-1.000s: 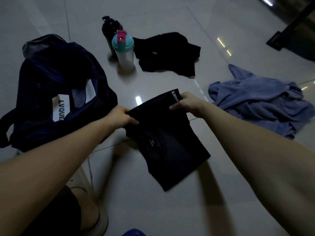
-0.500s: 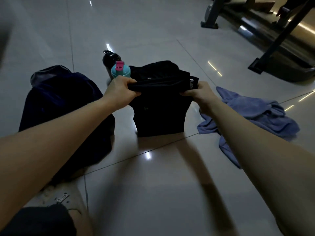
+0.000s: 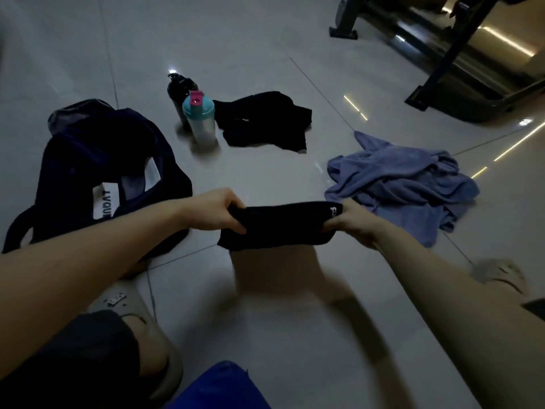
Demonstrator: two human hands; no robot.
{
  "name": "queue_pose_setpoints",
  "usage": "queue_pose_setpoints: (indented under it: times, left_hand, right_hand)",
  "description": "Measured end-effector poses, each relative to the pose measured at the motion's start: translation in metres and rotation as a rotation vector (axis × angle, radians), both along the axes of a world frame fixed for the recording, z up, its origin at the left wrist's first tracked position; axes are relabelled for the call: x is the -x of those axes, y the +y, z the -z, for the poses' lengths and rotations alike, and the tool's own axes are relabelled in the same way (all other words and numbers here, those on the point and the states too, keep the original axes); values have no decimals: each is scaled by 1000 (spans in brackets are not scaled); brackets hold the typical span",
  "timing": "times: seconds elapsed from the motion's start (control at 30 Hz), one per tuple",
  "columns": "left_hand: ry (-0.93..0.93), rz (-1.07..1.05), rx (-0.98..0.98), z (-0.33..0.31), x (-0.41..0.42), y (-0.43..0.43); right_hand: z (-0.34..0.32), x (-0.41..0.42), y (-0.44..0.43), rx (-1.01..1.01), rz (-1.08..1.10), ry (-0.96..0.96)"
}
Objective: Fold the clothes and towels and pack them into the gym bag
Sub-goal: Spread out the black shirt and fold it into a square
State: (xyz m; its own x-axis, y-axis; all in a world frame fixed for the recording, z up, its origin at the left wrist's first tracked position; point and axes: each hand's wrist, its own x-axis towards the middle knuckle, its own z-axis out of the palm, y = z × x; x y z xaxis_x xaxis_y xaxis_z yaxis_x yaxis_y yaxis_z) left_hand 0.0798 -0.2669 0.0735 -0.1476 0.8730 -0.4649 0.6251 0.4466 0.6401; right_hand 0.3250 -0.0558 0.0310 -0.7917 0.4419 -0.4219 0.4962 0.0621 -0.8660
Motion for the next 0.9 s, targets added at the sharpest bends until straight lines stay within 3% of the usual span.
queue_pose_setpoints:
  times: [0.23, 0.4, 0.57, 0.8, 0.9]
  left_hand:
    - [-24, 118, 195, 77, -43, -34]
    - [-63, 198, 336, 92, -48, -38]
    - [-219, -28, 247, 83, -23, -16]
    - [-420, -534, 120, 120, -2, 8]
    - [-381, -647, 76, 140, -3, 13]
  right_hand:
    - [45, -45, -50, -4, -100, -270]
    - [60, -58, -60, 46, -190, -367]
    - [62, -50, -39, 75, 3, -265]
    - [85, -14, -32, 58, 332, -171]
    - [101, -3, -27, 21, 373, -174]
